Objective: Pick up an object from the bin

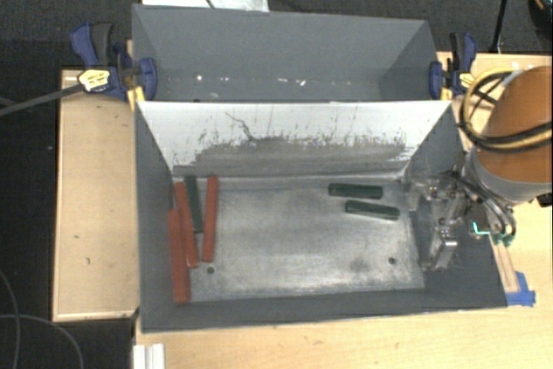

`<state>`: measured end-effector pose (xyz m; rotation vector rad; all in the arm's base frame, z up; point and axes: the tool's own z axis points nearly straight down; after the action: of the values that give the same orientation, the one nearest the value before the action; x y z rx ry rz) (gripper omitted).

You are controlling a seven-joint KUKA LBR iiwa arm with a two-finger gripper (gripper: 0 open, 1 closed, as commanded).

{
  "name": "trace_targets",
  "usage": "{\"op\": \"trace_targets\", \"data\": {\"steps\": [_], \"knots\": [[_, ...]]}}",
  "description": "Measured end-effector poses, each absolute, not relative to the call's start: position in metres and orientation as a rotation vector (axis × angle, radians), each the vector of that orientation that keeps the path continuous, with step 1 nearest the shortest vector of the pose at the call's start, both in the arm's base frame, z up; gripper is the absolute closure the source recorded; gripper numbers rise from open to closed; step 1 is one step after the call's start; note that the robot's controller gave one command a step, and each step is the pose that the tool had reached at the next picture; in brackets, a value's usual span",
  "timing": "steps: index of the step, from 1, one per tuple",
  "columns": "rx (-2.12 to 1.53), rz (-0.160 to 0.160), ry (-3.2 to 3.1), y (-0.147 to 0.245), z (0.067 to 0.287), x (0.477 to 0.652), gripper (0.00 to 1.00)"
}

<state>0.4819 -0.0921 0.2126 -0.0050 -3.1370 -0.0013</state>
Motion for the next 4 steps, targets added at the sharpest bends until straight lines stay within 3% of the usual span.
{"op": "trace_targets", "data": {"steps": [1, 2, 3, 4], "knots": [[0.411, 0.001, -3.114, -0.151, 0.168, 0.503, 0.0], [0.383, -0.009, -3.114, -0.096, 0.076, 0.554, 0.0], [0.382, -0.001, -3.119, -0.1, 0.08, 0.555, 1.0], [0.386, -0.001, -3.119, -0.1, 0.08, 0.555, 0.0]]}}
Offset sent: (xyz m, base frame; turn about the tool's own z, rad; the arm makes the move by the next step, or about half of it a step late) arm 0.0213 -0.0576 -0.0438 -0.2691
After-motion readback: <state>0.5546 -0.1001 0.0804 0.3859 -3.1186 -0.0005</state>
